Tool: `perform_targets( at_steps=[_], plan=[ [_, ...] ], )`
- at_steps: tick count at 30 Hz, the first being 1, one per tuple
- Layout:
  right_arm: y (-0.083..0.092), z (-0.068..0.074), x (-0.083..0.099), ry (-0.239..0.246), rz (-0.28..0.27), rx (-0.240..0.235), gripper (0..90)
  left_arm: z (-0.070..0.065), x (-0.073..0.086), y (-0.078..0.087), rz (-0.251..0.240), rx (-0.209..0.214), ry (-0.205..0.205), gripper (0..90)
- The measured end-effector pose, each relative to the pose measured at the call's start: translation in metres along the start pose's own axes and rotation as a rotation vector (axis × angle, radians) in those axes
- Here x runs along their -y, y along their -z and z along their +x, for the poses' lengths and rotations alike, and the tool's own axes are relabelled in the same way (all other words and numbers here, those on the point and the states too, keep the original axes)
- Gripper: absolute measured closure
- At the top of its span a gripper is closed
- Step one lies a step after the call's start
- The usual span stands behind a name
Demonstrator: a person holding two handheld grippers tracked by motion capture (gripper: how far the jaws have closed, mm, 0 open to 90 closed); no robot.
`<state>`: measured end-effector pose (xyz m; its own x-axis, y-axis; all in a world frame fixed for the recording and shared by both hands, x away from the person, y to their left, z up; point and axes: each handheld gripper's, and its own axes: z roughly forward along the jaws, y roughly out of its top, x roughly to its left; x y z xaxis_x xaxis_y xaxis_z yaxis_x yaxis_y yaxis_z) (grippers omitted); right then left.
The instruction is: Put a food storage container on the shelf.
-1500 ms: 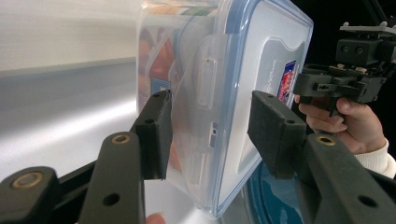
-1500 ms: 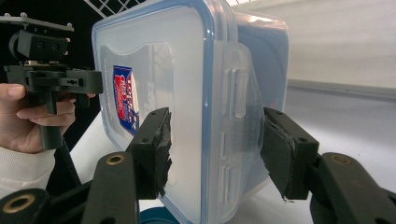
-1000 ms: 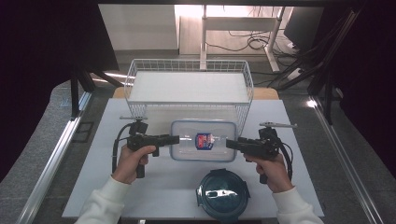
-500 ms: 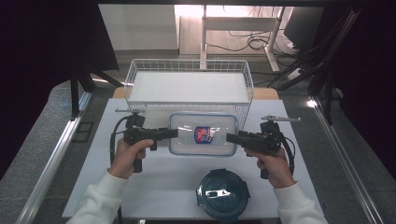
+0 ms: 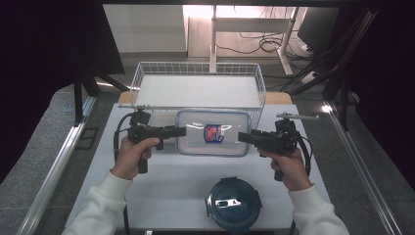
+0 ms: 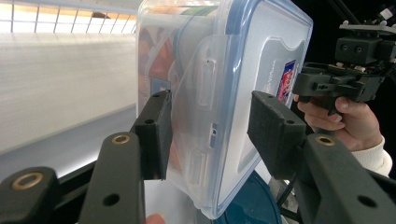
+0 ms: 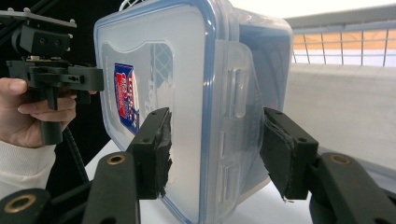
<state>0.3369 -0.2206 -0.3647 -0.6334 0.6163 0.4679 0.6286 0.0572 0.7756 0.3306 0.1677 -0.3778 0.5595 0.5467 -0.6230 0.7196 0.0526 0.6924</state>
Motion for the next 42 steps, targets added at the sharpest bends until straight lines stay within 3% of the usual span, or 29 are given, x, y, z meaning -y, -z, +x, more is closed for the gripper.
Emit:
perform_targets(
  at_steps=[3, 10, 20, 34, 42],
  plan=[
    [0.0, 0.001, -0.004, 0.001, -0.004, 0.002, 45.1, -0.001, -0.004, 0.001, 0.004, 0.0, 0.01, 50.7],
    [-0.001, 0.001, -0.017, 0.0, -0.023, -0.015, 45.2, -0.007, -0.023, 0.006, 0.003, -0.018, -0.025, 50.8],
    [-0.001, 0.007, -0.037, 0.017, -0.035, -0.022, 45.3, -0.015, -0.041, 0.015, -0.017, -0.026, -0.045, 50.9],
    [-0.004, 0.016, -0.08, 0.041, -0.037, -0.03, 45.7, -0.018, -0.077, 0.029, -0.041, -0.026, -0.052, 50.8],
    [-0.009, 0.013, -0.105, 0.048, -0.033, -0.041, 45.7, -0.017, -0.099, 0.031, -0.055, -0.035, -0.057, 51.0]
  ],
)
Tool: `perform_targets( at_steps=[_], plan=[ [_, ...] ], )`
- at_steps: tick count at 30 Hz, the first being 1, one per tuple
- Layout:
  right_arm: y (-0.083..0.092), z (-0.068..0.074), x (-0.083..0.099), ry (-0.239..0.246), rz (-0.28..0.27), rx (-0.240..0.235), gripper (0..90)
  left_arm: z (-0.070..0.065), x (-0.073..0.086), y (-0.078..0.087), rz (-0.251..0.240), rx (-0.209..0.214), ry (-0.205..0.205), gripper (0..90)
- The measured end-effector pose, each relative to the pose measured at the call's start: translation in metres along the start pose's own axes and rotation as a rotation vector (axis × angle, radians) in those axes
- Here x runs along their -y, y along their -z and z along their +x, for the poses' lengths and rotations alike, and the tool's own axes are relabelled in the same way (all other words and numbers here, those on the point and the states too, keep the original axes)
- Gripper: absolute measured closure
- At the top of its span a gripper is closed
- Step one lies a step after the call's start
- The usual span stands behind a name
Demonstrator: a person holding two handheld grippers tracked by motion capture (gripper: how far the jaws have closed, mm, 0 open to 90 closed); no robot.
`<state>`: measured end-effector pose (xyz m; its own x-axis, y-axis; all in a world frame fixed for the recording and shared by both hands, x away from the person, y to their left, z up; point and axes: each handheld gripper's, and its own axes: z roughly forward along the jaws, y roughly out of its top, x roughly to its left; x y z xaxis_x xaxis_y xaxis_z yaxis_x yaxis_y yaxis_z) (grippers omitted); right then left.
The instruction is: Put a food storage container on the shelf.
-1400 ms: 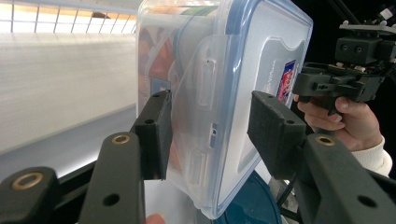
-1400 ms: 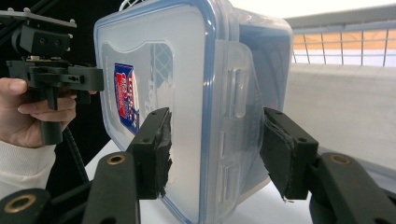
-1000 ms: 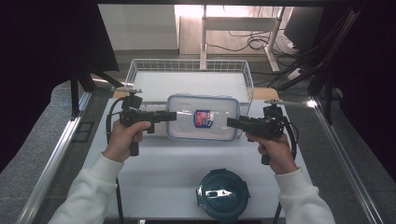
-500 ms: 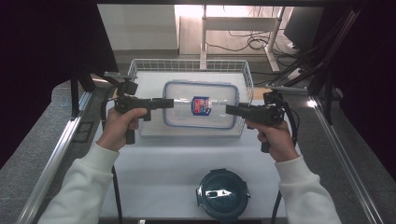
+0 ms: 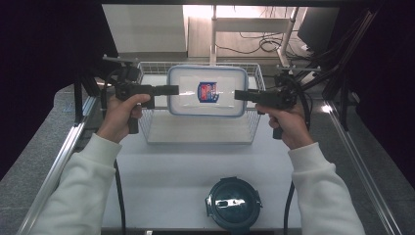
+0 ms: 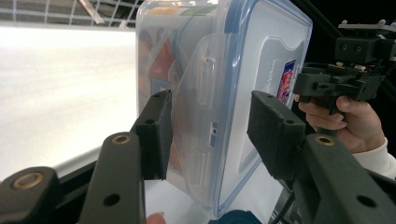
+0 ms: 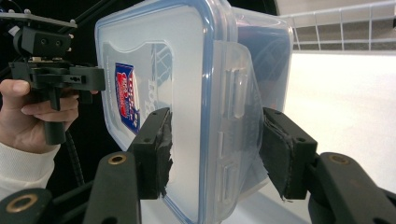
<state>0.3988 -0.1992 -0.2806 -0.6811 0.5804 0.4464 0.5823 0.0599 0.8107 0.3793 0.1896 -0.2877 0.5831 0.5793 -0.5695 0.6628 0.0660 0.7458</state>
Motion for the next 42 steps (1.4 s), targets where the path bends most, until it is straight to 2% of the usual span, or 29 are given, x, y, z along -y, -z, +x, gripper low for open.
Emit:
perform_targets(
  at_steps=[4, 6, 12, 15, 20, 23, 24, 29, 33, 37, 38, 41, 42],
  plan=[
    [-0.004, -0.003, -0.01, 0.0, 0.005, 0.002, 45.7, 0.005, -0.008, -0.001, -0.005, 0.001, 0.007, 51.0],
    [-0.009, -0.006, -0.019, 0.001, 0.015, 0.004, 45.7, 0.012, -0.014, -0.003, -0.001, 0.008, 0.016, 51.0],
    [-0.019, -0.016, -0.03, -0.013, 0.041, 0.008, 45.5, 0.023, -0.019, -0.01, -0.003, 0.004, 0.045, 51.1],
    [-0.023, -0.02, -0.031, -0.024, 0.049, 0.005, 45.5, 0.028, -0.02, -0.013, 0.003, 0.006, 0.049, 51.1],
    [-0.032, -0.031, -0.032, -0.045, 0.059, 0.006, 45.5, 0.04, -0.023, -0.021, 0.014, 0.004, 0.087, 50.9],
    [-0.036, -0.036, -0.033, -0.056, 0.065, 0.007, 45.4, 0.046, -0.024, -0.023, 0.021, 0.002, 0.083, 50.9],
    [-0.04, -0.039, -0.033, -0.061, 0.068, 0.011, 45.4, 0.05, -0.024, -0.026, 0.022, 0.0, 0.099, 50.9],
    [-0.05, -0.047, -0.032, -0.09, 0.091, 0.017, 45.4, 0.061, -0.025, -0.03, 0.041, 0.003, 0.121, 50.7],
    [-0.054, -0.05, -0.032, -0.105, 0.098, 0.013, 45.7, 0.069, -0.027, -0.031, 0.027, 0.006, 0.138, 51.0],
    [-0.059, -0.054, -0.037, -0.144, 0.113, 0.01, 45.6, 0.076, -0.03, -0.033, 0.018, 0.012, 0.166, 51.7],
    [-0.062, -0.057, -0.04, -0.178, 0.116, 0.009, 45.3, 0.078, -0.031, -0.034, 0.013, 0.011, 0.18, 51.6],
    [-0.065, -0.06, -0.043, -0.205, 0.126, 0.014, 44.5, 0.08, -0.032, -0.036, 0.007, 0.006, 0.198, 51.4],
    [-0.067, -0.063, -0.045, -0.238, 0.129, 0.014, 44.2, 0.083, -0.033, -0.038, 0.007, 0.008, 0.213, 51.2]
  ],
)
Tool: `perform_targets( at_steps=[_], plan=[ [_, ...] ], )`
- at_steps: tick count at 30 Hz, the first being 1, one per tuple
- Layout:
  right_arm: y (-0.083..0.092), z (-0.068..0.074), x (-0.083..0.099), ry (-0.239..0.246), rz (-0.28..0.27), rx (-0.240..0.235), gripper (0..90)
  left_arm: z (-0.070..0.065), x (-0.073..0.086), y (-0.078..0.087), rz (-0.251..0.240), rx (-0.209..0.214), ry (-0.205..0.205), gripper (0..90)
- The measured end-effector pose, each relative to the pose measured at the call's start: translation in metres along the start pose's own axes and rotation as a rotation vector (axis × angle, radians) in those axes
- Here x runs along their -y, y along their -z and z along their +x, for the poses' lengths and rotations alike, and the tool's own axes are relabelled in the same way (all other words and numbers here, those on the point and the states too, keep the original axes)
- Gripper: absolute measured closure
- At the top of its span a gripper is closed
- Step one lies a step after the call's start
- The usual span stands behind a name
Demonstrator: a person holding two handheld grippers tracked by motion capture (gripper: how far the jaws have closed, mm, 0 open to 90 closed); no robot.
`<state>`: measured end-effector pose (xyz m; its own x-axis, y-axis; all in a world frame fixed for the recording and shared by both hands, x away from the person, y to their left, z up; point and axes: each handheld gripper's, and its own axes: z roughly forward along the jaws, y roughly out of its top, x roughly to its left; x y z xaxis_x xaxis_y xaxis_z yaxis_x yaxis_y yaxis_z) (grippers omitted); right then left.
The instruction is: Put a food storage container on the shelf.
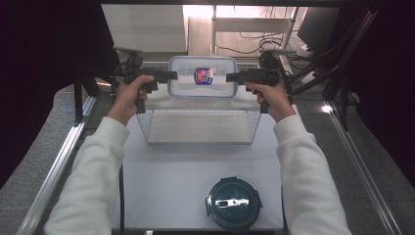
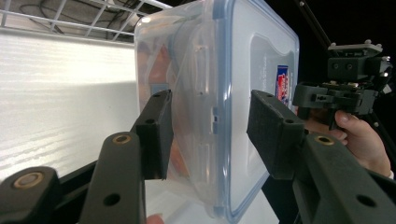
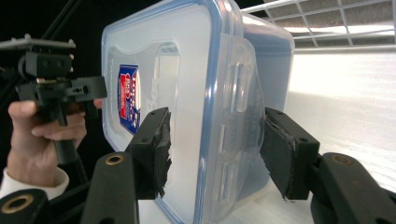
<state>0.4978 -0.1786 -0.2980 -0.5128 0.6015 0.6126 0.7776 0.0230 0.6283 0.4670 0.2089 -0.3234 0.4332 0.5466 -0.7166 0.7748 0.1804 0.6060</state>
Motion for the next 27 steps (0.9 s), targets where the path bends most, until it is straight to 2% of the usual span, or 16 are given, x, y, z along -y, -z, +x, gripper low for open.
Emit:
perform_targets(
  at_steps=[5, 6, 8, 9, 12, 22, 25, 26, 27],
  plan=[
    [-0.005, -0.002, -0.005, -0.048, 0.007, 0.015, 42.1, 0.005, -0.004, -0.003, 0.0, 0.002, 0.04, 50.3],
    [-0.007, -0.003, -0.007, -0.075, 0.007, 0.029, 41.3, 0.008, -0.005, -0.005, -0.004, 0.009, 0.058, 50.1],
    [-0.008, -0.002, -0.008, -0.086, 0.012, 0.033, 41.0, 0.01, -0.006, -0.006, -0.006, 0.012, 0.067, 50.0],
    [-0.009, -0.003, -0.009, -0.123, 0.016, 0.041, 40.6, 0.012, -0.006, -0.008, -0.01, 0.016, 0.081, 49.6],
    [-0.011, -0.003, -0.01, -0.147, 0.012, 0.061, 38.7, 0.016, -0.007, -0.01, -0.022, 0.019, 0.1, 49.1],
    [-0.019, -0.004, -0.015, -0.228, 0.017, 0.116, 34.7, 0.021, -0.007, -0.018, -0.027, 0.014, 0.129, 46.2],
    [-0.02, -0.004, -0.016, -0.235, 0.019, 0.135, 32.6, 0.021, -0.006, -0.019, -0.038, 0.001, 0.124, 45.6],
    [-0.022, -0.002, -0.016, -0.223, 0.018, 0.156, 30.6, 0.02, -0.005, -0.021, -0.045, 0.003, 0.124, 45.5],
    [-0.022, -0.002, -0.016, -0.223, 0.018, 0.156, 30.6, 0.02, -0.005, -0.021, -0.045, 0.003, 0.124, 45.4]
  ],
)
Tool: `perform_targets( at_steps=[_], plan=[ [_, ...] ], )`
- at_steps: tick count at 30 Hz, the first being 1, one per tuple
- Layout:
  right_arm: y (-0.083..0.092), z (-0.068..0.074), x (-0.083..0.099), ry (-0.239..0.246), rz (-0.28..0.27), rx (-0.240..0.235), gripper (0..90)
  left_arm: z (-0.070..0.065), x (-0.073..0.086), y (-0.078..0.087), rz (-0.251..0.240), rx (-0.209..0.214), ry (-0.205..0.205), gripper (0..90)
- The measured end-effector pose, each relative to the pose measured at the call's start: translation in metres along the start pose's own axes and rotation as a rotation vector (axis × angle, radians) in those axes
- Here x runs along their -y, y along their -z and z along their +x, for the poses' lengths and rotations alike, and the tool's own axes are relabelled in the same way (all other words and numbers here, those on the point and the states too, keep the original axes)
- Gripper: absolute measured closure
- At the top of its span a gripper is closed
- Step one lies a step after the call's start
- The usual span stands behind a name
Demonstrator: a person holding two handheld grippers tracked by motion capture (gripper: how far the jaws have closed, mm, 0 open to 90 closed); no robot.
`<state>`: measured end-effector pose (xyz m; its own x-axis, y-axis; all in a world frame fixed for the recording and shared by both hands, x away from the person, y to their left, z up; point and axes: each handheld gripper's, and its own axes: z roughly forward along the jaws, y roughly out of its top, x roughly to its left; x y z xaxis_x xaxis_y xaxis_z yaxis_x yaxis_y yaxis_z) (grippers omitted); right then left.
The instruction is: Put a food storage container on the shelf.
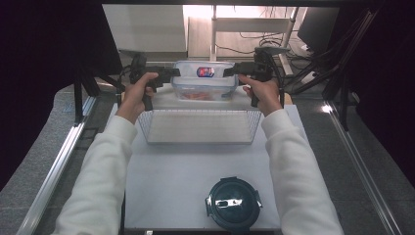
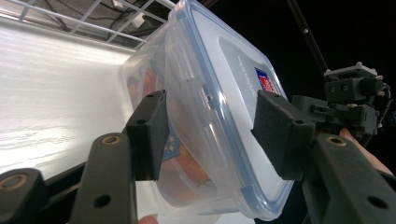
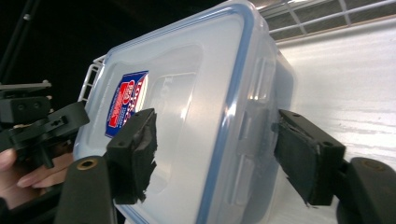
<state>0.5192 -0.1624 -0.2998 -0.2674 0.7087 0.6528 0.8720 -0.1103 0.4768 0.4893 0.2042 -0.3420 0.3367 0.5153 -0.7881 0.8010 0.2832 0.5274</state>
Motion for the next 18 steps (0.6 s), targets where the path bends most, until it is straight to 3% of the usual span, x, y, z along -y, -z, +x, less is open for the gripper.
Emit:
perform_targets(
  at_steps=[3, 4, 5, 6, 7, 8, 9, 10, 13, 17, 18],
  plan=[
    [-0.001, 0.002, 0.002, -0.003, -0.024, 0.016, 29.0, -0.001, 0.002, -0.002, -0.019, -0.007, -0.012, 44.5],
    [0.0, 0.005, 0.004, 0.012, -0.042, 0.035, 24.5, -0.001, 0.002, -0.002, -0.023, -0.021, -0.019, 36.7],
    [0.0, 0.006, 0.006, 0.029, -0.047, 0.046, 22.1, -0.003, 0.003, -0.001, -0.028, -0.053, -0.053, 34.0],
    [0.001, 0.008, 0.008, 0.044, -0.056, 0.056, 19.8, -0.003, 0.003, -0.001, -0.028, -0.053, -0.053, 30.7],
    [0.003, 0.009, 0.01, 0.061, -0.075, 0.056, 17.9, -0.007, 0.005, 0.004, -0.055, -0.073, -0.084, 27.5],
    [0.003, 0.009, 0.01, 0.061, -0.075, 0.056, 17.9, -0.007, 0.005, 0.004, -0.055, -0.073, -0.084, 25.1],
    [0.01, 0.01, 0.015, 0.085, -0.115, 0.053, 15.4, -0.014, 0.008, 0.012, -0.089, -0.08, -0.117, 22.5],
    [0.01, 0.01, 0.015, 0.085, -0.115, 0.053, 15.4, -0.014, 0.008, 0.012, -0.089, -0.08, -0.117, 21.6],
    [0.029, 0.009, 0.024, 0.152, -0.154, 0.035, 14.5, -0.023, 0.018, 0.024, -0.122, -0.045, -0.166, 20.0],
    [0.056, 0.004, 0.042, 0.28, -0.181, 0.023, 15.0, -0.034, 0.04, 0.034, -0.106, -0.098, -0.283, 19.7],
    [0.056, 0.004, 0.042, 0.28, -0.181, 0.023, 15.0, -0.034, 0.04, 0.034, -0.106, -0.098, -0.283, 19.8]
  ],
)
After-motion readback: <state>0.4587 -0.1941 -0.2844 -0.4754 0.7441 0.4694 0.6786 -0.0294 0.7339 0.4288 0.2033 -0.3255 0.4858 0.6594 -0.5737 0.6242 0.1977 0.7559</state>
